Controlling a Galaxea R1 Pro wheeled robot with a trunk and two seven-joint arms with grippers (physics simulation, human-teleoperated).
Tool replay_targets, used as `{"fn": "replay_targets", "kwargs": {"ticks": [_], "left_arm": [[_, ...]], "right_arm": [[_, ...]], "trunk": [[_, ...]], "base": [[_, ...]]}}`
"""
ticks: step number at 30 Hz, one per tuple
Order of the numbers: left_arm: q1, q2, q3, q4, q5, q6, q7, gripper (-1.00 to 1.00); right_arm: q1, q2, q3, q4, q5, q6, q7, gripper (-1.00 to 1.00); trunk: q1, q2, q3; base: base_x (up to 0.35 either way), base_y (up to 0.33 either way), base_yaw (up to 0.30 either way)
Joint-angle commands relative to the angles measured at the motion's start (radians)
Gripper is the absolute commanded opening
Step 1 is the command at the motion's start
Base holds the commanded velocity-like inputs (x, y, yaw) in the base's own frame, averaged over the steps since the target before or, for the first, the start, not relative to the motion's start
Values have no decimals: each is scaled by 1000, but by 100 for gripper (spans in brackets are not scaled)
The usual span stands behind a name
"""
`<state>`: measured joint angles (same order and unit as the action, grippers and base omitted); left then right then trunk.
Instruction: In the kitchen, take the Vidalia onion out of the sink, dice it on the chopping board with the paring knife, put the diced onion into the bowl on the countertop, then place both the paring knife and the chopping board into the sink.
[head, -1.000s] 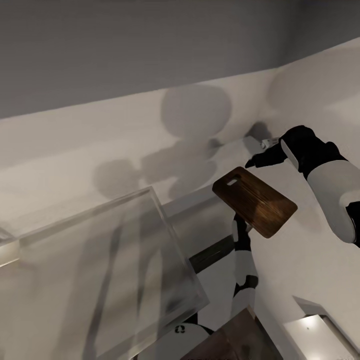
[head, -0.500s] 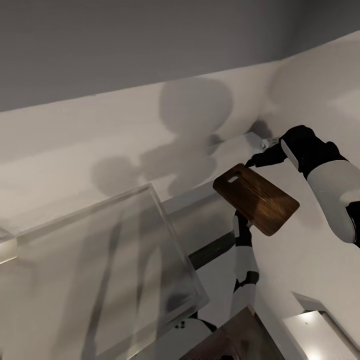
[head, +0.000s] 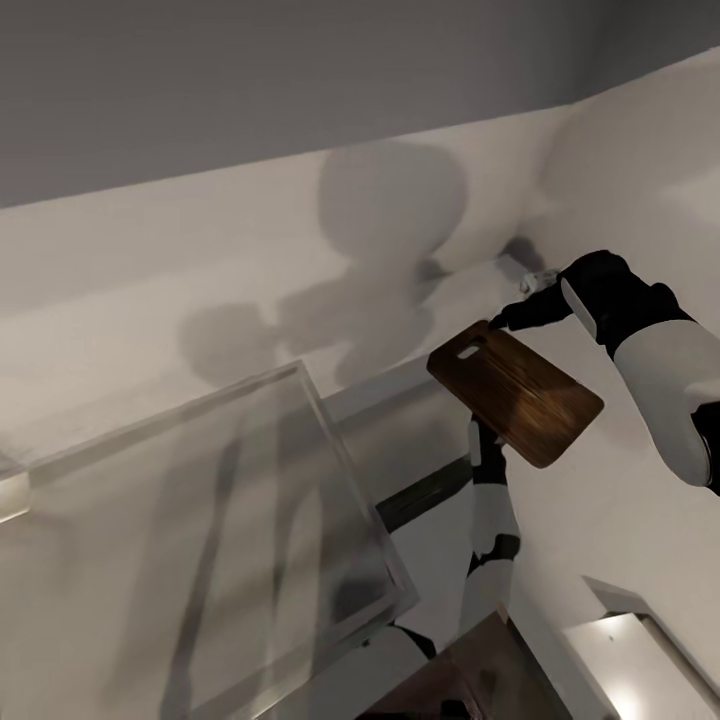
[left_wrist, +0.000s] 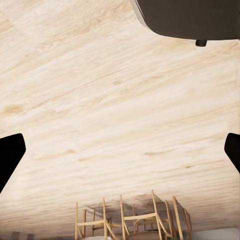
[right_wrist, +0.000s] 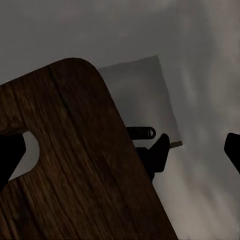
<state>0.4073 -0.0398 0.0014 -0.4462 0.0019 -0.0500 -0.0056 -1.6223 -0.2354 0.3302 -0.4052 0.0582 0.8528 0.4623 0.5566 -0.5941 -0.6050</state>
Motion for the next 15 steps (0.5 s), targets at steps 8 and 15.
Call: {"fn": "replay_targets", "kwargs": {"ticks": [8,15], "left_arm": [[1,0,0,-2,0,-1,-1,100],[1,0,0,-2,1,-2,-1,100]], "right_arm": [[-1,-1,4,0,5,0,9,100],[-1,-1,4,0,6,0,40,100]], "trunk": [[0,-1,-14],[0,-1,-25]], "base": [[0,0,0],[0,0,0]]}}
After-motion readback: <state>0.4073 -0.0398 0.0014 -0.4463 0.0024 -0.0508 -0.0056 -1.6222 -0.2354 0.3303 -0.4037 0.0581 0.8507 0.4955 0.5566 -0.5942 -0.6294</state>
